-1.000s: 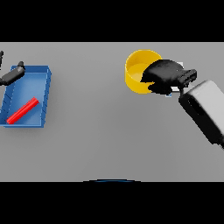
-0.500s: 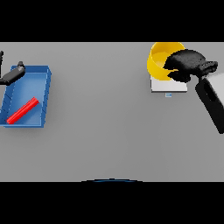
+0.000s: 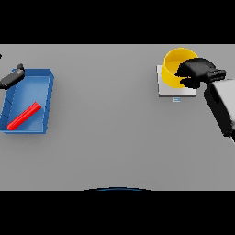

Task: Pick up the red beaker and tilt it to pour out 1 green nut into yellow bowl. Pick up the yellow bowl and place it on the metallic measuring scale.

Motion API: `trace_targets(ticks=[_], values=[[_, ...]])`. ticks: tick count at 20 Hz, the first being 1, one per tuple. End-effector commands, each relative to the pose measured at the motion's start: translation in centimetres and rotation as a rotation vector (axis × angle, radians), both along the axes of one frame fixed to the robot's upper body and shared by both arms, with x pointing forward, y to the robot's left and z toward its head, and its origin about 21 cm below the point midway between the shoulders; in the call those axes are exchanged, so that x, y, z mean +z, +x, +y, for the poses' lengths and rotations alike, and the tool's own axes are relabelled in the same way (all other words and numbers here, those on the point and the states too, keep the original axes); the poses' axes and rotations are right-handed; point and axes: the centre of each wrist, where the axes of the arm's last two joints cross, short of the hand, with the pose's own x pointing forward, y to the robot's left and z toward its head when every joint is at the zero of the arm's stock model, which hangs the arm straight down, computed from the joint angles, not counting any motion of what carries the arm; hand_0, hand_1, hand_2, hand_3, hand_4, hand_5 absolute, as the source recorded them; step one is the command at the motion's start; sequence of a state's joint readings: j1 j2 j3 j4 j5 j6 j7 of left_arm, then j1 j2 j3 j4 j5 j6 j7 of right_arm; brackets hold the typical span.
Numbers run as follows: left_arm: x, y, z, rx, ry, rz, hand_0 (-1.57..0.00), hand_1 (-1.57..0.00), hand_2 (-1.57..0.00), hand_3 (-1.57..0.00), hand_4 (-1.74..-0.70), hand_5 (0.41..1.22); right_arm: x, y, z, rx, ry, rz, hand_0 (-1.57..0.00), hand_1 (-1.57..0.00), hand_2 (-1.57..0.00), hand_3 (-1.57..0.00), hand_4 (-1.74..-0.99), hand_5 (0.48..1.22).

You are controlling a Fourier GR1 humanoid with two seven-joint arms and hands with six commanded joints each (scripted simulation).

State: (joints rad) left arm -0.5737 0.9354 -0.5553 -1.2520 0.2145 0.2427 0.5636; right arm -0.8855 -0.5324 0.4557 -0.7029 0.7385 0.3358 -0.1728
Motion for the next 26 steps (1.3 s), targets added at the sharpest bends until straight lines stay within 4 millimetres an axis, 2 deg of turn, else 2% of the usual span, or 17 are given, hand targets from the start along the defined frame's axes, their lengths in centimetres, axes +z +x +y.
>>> trace_targets(ticks=[1,5,7,9,10,11,12,14,17,21,24,26], values=[[-0.2,-0.2,0.0,-0.001,-0.003,0.003,0.00,0.00,0.00,0.00,-0.80,0.737,-0.3,0.1,-0.3,-0.008,0.004,0.000,-1.57,-1.55,-1.57,-1.46,-1.726,1.221],[0.1,0.0,-0.1,-0.002,-0.006,0.003,0.00,0.00,0.00,0.00,-0.81,0.728,-1.0,0.6,-0.2,-0.037,0.007,0.005,-1.57,-1.48,-1.57,-1.51,-1.727,1.221],[-0.2,0.1,-0.5,-0.003,-0.007,0.002,0.00,0.00,0.00,0.00,-0.81,0.734,-1.2,0.8,-0.6,-0.035,0.015,0.011,-1.55,-1.42,-1.57,-1.48,-1.721,1.221],[-0.2,0.3,-0.5,-0.003,-0.007,0.002,0.00,0.00,0.00,0.00,-0.81,0.740,-1.5,0.8,-0.8,-0.048,0.026,0.031,-1.54,-1.41,-1.57,-1.17,-1.728,1.221],[0.0,0.4,-0.4,-0.004,-0.006,0.008,0.00,0.00,0.00,0.00,-0.81,0.745,-1.4,0.9,-0.7,-0.054,0.033,0.043,-1.54,-1.44,-1.50,-1.02,-1.659,1.221],[-0.1,0.6,-0.6,-0.010,-0.007,0.009,0.00,0.00,0.00,0.00,-0.81,0.745,-1.6,0.9,-0.7,-0.072,0.032,0.048,-1.52,-1.35,-1.35,-0.91,-1.596,1.134],[-0.2,0.9,-0.6,-0.007,-0.007,0.016,0.00,0.00,0.00,0.00,-0.81,0.744,-1.3,1.0,-0.7,-0.073,0.036,0.052,-1.22,-1.08,-1.13,-0.82,-1.548,1.053],[-0.3,0.7,-0.3,0.002,-0.004,0.021,0.00,0.00,0.00,0.00,-0.81,0.745,-1.4,1.1,-0.7,-0.066,0.036,0.068,-0.78,-0.69,-0.81,-0.71,-1.470,0.928],[-0.6,0.9,-0.6,-0.006,0.000,0.021,0.00,0.00,0.00,0.00,-0.81,0.738,-1.3,1.2,-0.9,-0.066,0.038,0.082,-0.40,-0.35,-0.52,-0.60,-1.410,0.821],[-1.0,0.8,-0.5,-0.006,-0.010,0.015,0.00,0.00,0.00,0.00,-0.81,0.736,-1.2,1.5,-1.0,-0.024,0.021,0.099,-0.16,-0.14,-0.29,-0.47,-1.356,0.755],[-0.3,0.7,-0.7,-0.004,-0.014,0.004,0.00,0.00,0.00,0.00,-0.82,0.733,-1.4,1.7,-0.3,-0.023,0.002,0.105,-0.08,-0.07,-0.17,-0.39,-1.325,0.737],[-0.8,0.8,-0.8,0.000,-0.016,0.020,0.00,0.00,0.00,0.00,-0.82,0.734,-1.7,1.6,-0.6,-0.023,-0.012,0.114,-0.05,-0.05,-0.12,-0.35,-1.308,0.733]])
